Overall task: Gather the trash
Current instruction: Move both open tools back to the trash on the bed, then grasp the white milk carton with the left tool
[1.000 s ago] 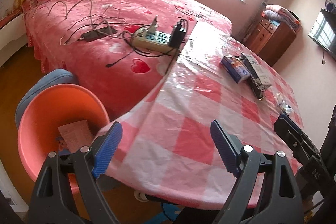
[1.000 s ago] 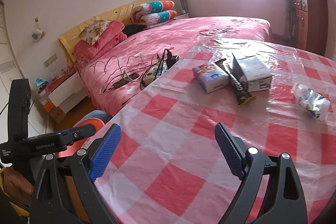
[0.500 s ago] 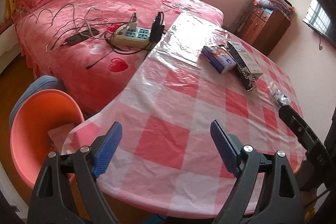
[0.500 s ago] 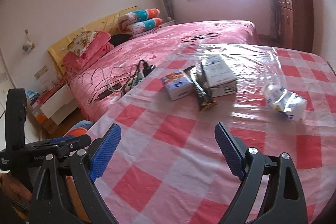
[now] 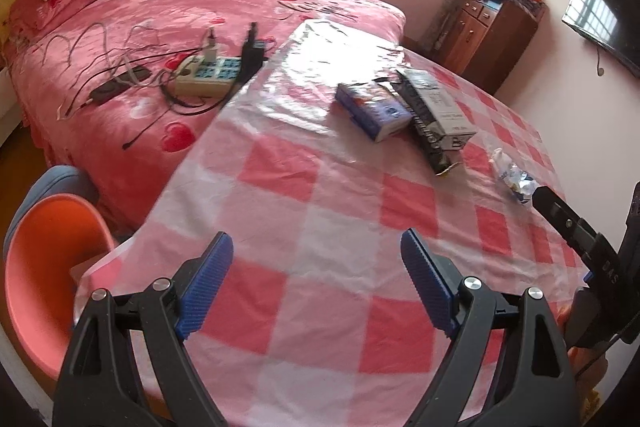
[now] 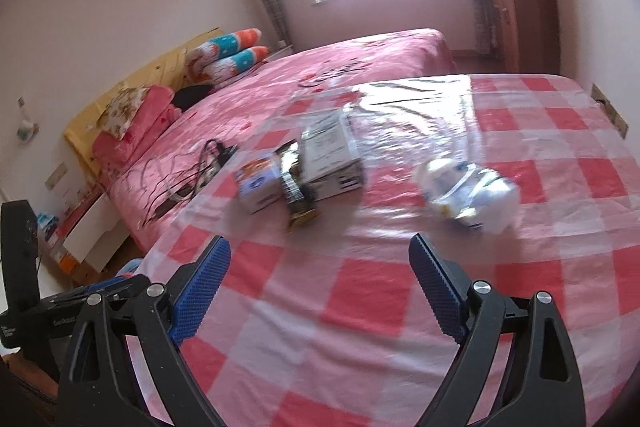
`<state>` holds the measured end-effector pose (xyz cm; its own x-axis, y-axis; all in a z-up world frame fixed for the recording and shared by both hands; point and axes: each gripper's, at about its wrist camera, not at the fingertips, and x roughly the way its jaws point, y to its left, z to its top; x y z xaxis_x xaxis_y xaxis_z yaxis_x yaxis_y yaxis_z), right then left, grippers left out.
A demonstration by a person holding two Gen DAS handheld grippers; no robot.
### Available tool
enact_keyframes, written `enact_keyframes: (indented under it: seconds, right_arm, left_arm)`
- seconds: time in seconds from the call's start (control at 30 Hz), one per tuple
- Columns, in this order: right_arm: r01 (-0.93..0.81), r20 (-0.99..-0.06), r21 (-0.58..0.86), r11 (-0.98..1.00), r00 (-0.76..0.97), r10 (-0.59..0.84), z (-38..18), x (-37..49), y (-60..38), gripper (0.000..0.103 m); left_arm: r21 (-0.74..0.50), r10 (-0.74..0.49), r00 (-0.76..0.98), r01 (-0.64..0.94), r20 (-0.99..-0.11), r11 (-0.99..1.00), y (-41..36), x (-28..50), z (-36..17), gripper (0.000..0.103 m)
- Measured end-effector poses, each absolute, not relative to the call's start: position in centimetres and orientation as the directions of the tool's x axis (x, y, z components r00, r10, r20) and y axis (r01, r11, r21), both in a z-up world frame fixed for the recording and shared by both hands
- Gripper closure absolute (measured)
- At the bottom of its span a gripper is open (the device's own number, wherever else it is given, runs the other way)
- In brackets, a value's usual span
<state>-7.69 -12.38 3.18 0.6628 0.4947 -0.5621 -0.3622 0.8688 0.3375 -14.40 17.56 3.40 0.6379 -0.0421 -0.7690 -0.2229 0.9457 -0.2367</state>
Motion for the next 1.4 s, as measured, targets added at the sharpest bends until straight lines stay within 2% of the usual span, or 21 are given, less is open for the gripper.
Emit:
enact_keyframes:
  seconds: [0.23,0.4,0.57,0.73,0.83,1.1,1.33,1.4]
  right_arm:
    - [-0.248,-0.562,0.355,0.901,0.714,0.418,3.2,-5.2,-16.8,0.013]
    - [-0.182,-0.606,0.341,0.922,0.708,0.363,2.5,-2.5,-18.3,0.013]
    - [-0.159,-0.628,0.338,0.928,0.696,0.348,2.1,-0.9,-19.0,0.013]
    - [-0.145,-0.641,0.347,0.927,0.684,0.347,1.3,0.0,-19.1,0.013]
    - [-0.141,-0.651,0.352,0.925,0.674,0.35,0.8,0.3,-19.1,0.013]
    - [-0.143,-0.658,0.362,0.921,0.661,0.361,0.3,0.5,-19.1,0.013]
    - [-0.159,-0.68,0.355,0.921,0.633,0.371,0.0,0.8,-18.6,0.013]
    - [-0.164,-0.684,0.358,0.919,0.624,0.378,-0.1,0.8,-18.5,0.013]
  left_arm:
    - [-0.265,-0.088,0.662,-0.171,-0.744,0.949,15.3,-10.8,4.3,0.017]
    - [-0.309,-0.109,0.671,-0.186,-0.733,0.933,15.0,-7.3,4.4,0.017]
    - [-0.381,-0.139,0.678,-0.221,-0.722,0.898,15.6,-3.3,4.4,0.017]
    - [-0.4,-0.164,0.686,-0.2,-0.709,0.894,14.9,-0.1,4.9,0.017]
    - [-0.444,-0.224,0.686,-0.159,-0.692,0.882,13.9,1.9,5.1,0.017]
    - [-0.4,-0.255,0.635,-0.092,-0.729,0.912,9.9,6.9,4.1,0.017]
    - [-0.271,-0.151,0.581,-0.125,-0.8,0.955,7.7,9.5,2.2,0.017]
    - [-0.271,-0.149,0.575,-0.131,-0.804,0.954,7.7,9.8,1.9,0.018]
